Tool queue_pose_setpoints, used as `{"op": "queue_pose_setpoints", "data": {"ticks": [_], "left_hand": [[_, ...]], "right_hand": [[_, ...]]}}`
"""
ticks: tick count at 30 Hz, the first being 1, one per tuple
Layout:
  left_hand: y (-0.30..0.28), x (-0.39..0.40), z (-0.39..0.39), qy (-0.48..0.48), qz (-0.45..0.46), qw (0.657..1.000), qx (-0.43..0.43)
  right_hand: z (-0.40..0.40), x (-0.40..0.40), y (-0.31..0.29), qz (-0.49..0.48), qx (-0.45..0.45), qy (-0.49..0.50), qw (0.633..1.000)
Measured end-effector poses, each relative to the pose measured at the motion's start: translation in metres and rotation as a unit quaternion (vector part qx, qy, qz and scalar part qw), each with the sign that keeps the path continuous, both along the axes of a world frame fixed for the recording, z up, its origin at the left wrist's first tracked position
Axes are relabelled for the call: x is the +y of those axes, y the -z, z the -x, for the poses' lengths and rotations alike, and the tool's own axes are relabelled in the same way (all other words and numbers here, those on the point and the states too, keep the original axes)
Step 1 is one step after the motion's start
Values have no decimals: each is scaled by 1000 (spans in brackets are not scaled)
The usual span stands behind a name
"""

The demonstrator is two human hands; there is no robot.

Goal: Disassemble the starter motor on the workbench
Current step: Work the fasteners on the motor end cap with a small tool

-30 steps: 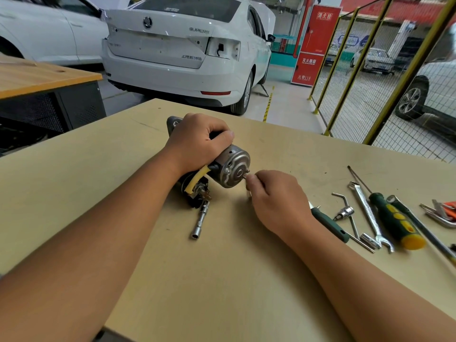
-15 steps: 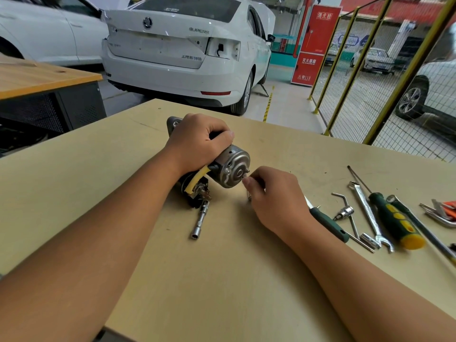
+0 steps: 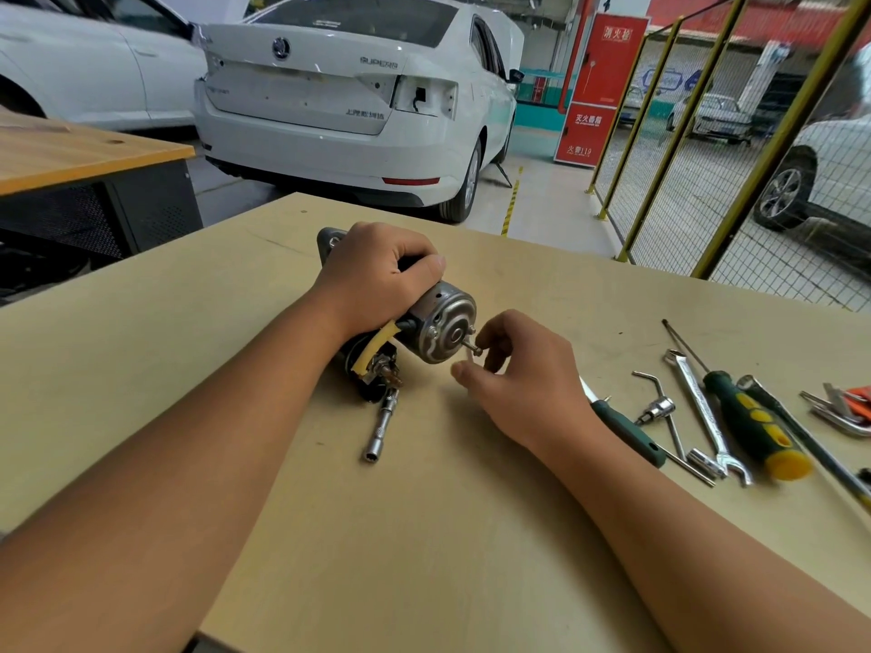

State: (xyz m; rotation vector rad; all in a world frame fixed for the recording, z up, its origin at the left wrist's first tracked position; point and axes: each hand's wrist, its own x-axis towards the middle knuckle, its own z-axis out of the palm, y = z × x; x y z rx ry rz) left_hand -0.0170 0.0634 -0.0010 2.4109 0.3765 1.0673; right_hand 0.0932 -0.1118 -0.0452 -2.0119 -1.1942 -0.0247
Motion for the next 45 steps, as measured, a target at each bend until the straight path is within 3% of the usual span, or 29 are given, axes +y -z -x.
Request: {"op": "queue_pose_setpoints", "data": {"ticks": [6,10,16,21,26,28,31,35,38,42,45], "left_hand": [[1,1,-2,-10,-9,1000,-3],[1,1,-3,-16,-14,1000,-6],[1,1,-3,-22,-15,1000,-8],[0,0,-2,-21,-8,1000,-7],[0,0,-1,-17,-2,1000,-3],[0,-1,-1,-16,-1,1000,-2],[0,-1,-1,-14,1,1000,1],[0,-1,0,-15,-1,1000,0],[-1,-2,0,-16,1,1000,2],[0,-2,0,-13,4,1000,2],[0,-1,0,-12,1,1000,3]], "right_hand": [[0,4,0,21,8,-2,1000],[-4,5,-1,-67,33,20,997],[-8,8,3,43,0,1,999],[-11,2,4,-94,66,-33,993],[-13,7,6,33,-6,-32,999],[-13,8,6,7,-15,-18,1000],[-15,4,6,-47,41,-15,998],[-12,3,3,0,44,-56,997],[-12,5,3,33,-5,-41,999],[-15,2,3,-26,31,-34,999],[-14,2,2,3,37,-36,999]]}}
